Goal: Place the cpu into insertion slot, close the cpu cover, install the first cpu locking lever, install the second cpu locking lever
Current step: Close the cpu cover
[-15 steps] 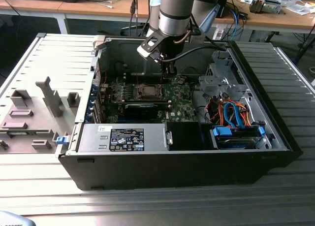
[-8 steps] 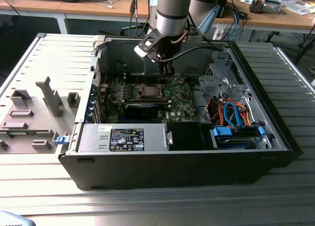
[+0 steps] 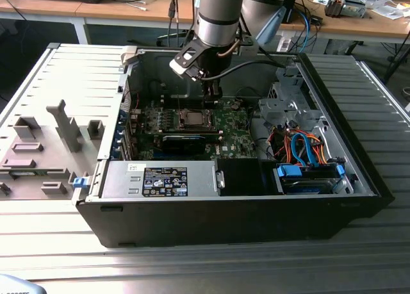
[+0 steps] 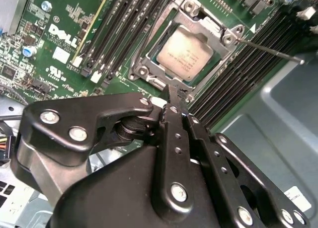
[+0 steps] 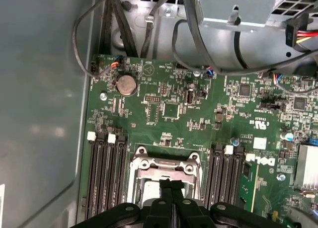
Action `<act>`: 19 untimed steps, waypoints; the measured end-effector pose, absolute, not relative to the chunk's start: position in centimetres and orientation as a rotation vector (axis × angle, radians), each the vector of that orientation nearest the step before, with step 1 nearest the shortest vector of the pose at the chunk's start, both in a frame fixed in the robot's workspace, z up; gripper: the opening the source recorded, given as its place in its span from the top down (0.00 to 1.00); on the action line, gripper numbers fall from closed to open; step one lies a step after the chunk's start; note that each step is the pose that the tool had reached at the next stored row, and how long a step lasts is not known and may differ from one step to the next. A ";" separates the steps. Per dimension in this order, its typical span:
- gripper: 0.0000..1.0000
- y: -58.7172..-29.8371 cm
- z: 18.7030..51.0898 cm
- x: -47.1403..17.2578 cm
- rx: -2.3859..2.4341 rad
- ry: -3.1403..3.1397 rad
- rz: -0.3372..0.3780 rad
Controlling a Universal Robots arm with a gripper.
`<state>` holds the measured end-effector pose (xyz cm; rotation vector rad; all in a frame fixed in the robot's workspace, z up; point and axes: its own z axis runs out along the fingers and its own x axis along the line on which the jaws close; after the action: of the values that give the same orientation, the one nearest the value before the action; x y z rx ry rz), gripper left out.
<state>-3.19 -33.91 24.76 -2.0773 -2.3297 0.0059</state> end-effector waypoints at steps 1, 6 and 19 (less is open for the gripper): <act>0.89 -33.9 24.8 -3.3 -2.077 -2.330 0.006; 0.89 -33.9 24.7 -4.0 -2.077 -2.330 0.006; 0.89 -33.9 24.7 -5.3 -2.077 -2.330 0.006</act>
<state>-5.28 -33.91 24.72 -2.0774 -2.3297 0.0059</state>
